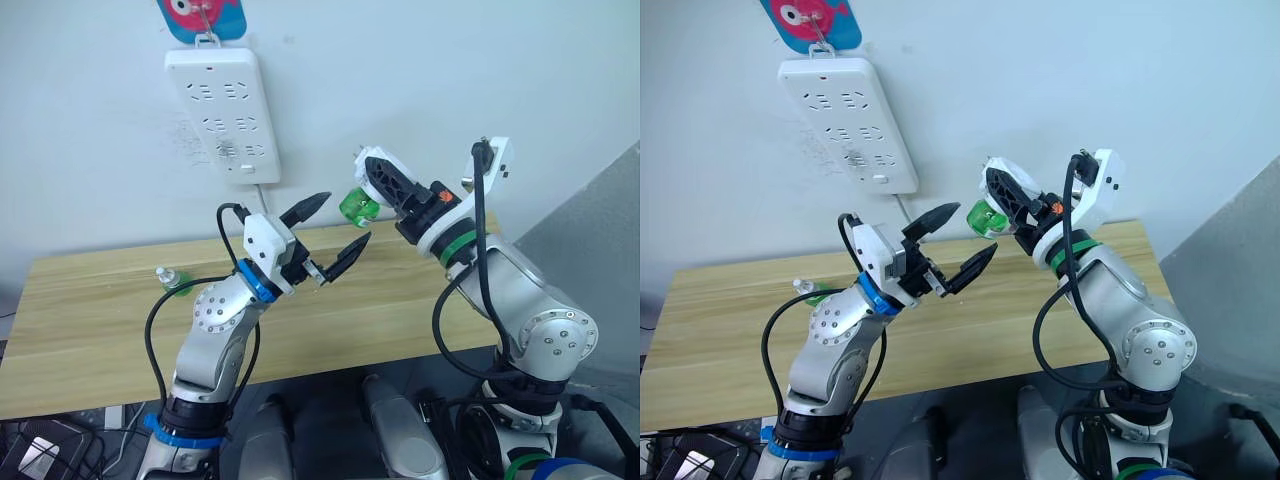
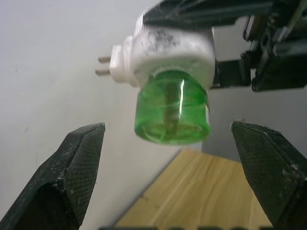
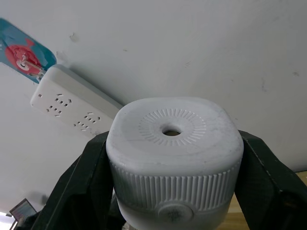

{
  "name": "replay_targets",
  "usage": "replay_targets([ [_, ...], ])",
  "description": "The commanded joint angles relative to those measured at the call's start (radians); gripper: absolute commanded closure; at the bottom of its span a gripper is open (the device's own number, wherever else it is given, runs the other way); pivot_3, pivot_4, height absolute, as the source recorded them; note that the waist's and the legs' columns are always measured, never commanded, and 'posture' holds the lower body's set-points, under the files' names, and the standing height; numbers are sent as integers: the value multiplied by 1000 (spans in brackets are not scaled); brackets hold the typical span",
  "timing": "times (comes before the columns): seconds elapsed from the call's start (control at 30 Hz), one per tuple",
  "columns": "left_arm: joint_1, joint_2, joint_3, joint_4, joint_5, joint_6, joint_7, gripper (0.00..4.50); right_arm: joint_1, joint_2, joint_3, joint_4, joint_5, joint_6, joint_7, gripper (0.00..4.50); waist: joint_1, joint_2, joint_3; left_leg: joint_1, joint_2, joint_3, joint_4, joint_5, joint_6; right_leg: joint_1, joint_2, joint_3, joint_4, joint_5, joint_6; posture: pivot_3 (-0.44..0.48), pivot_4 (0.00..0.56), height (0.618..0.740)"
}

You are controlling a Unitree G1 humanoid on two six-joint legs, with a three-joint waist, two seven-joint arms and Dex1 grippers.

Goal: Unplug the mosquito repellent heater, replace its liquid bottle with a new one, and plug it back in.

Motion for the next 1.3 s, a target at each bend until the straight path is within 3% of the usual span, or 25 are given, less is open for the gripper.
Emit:
replay_targets([
  [0.03, -20, -15, -15, -38, -5, -24, 3, 0, 3, -11, 20, -23, 63, -51, -9, 1542, 1, 0, 0, 0, 0, 0, 0, 0, 0, 0, 0, 0, 0, 0, 0, -252, 309, 740],
  [0.37, -47, -32, -17, -16, -5, -44, -1, 0, 3, -72, 68, -17, 107, -114, -29, 1542, 1, 0, 0, 0, 0, 2, 0, 0, 0, 0, 0, 2, -1, 0, 0, -258, 306, 740],
  [0.6, -52, -37, -21, 6, -9, -47, -8, 2226, 0, -102, 95, -18, 134, -145, -33, 1542, 1, 0, 0, 0, 0, 2, 0, 0, 0, 0, 0, 3, -1, 0, 0, -260, 303, 740],
  [1.0, -48, -15, -20, 28, 0, -73, -38, 2261, 32, -170, 127, -36, 218, -171, -11, 1542, 2, 0, 0, 0, 0, 3, 0, 0, 0, 0, 0, 3, -1, 0, 1, -260, 303, 740],
  [1.13, -21, 39, -19, 18, 1, -102, -99, 2262, 73, -281, 89, -6, 268, -149, 51, 107, 2, 0, 0, 0, 0, 3, 0, 0, 0, 0, 0, 4, -1, 0, 0, -258, 311, 740],
  [1.3, 32, 158, -18, 15, -2, -186, -241, 2262, 148, -528, 60, 84, 504, -22, 260, 0, 4, 0, 0, 0, 0, 4, 0, 0, 0, 0, 0, 5, -1, 0, 1, -251, 314, 740],
])
